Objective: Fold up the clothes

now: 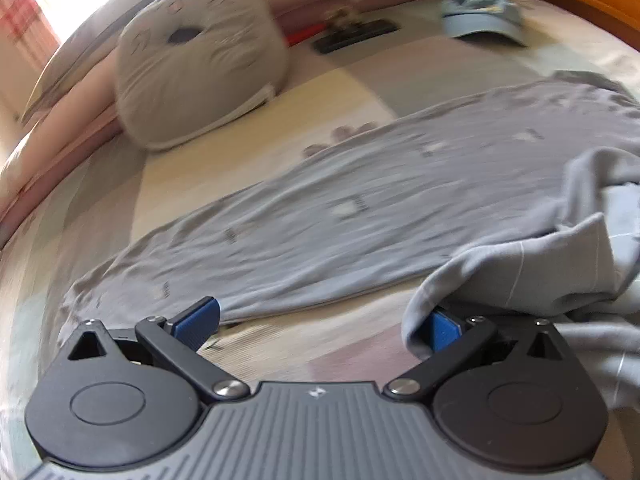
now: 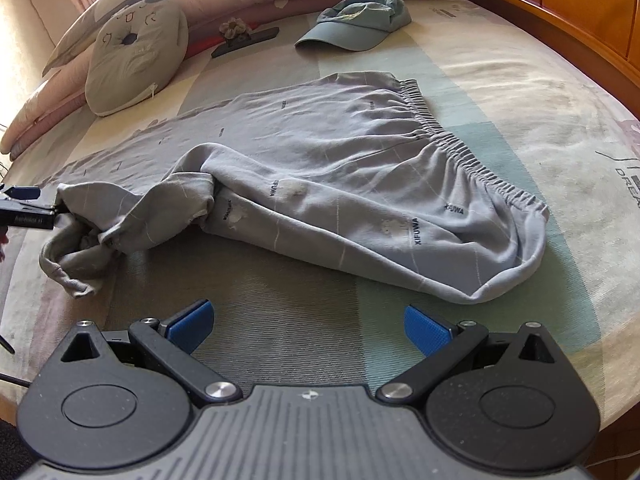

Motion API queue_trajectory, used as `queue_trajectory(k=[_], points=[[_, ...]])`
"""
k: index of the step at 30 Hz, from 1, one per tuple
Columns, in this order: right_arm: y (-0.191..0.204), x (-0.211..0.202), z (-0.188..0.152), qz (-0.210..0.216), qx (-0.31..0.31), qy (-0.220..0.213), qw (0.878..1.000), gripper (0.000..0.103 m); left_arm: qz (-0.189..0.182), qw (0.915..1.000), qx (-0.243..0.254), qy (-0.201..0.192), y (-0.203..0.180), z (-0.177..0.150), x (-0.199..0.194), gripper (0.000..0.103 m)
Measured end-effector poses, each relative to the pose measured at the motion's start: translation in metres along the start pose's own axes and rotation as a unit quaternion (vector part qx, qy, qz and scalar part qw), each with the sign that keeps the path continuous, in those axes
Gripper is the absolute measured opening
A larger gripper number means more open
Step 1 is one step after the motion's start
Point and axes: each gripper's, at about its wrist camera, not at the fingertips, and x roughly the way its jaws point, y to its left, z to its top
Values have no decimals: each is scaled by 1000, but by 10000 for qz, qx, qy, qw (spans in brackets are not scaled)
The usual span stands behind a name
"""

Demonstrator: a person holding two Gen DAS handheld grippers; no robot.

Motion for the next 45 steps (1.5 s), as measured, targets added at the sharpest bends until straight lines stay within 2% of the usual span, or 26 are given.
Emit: queue_trajectory(k=[5,9,13,19,22,27,30,34,39,43,45], points=[[14,7,2,183,-147,65,9997,103,6,9999,112,15,6,-6,0,102],[30,17,4,336,-334,172,9987,103,189,9994,175,232,20,-12,8,102],[43,26,4,508,-458,269,9973,103,429,9984,-84,366,46,-15,13,102],[57,40,-1,665,-588,496,9948,103,325,9979,-328,446,63,-22,10,102],[61,48,-5,713,-613,614,9937,103,126,9981,-433,421,63,-26,0,102],[67,52,-7,716,-727,636,9928,103,-556,9951,-783,239,53,-33,-31,102],[67,54,-6,740,-762,629,9923,103,-888,9912,-969,148,37,-36,-46,102],[69,57,-3,766,-880,623,9912,103,-1324,9870,-912,62,7,-36,-54,102],[69,58,-3,798,-1005,599,9899,103,-813,9930,-789,348,-29,-32,-34,102],[66,56,-6,869,-994,512,9899,103,-500,9943,-687,645,-45,-41,-19,102],[64,55,-7,905,-989,469,9899,103,-514,9931,-706,785,-49,-48,-18,103]])
